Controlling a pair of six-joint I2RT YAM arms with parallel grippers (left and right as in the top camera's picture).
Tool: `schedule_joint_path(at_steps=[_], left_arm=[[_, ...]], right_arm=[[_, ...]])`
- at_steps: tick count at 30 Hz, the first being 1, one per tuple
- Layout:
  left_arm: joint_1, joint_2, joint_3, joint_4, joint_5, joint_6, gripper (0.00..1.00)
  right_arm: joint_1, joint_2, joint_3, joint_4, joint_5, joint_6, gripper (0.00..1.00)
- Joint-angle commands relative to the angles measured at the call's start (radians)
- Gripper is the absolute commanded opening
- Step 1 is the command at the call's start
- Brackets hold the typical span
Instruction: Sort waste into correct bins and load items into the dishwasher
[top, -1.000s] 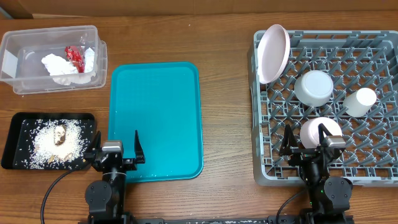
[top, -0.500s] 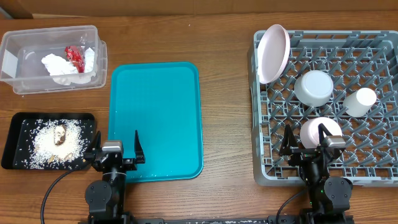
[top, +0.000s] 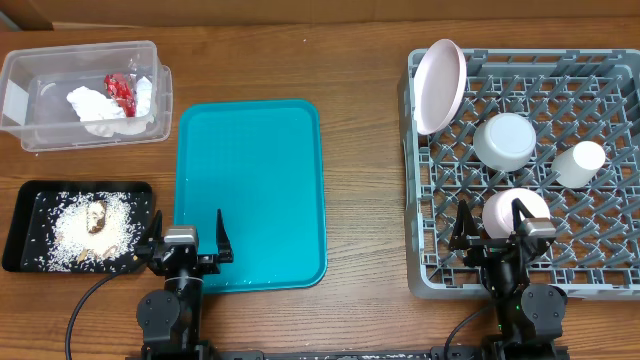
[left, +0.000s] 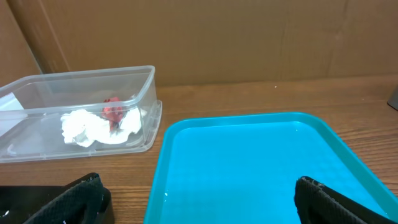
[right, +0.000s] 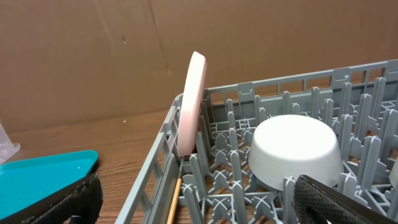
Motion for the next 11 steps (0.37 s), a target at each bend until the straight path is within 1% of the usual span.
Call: schedule_joint_path(at_steps=[1,11], left_arm=[[-0.009,-0.011,-0.007,0.003,0.0,0.016,1.0],[-0.009,-0.011,-0.007,0.003,0.0,0.016,1.0]], right_arm=[[-0.005,-0.01,-0.01,0.007,0.013,-0.006,1.0],[-0.005,-0.01,-0.01,0.007,0.013,-0.006,1.0]])
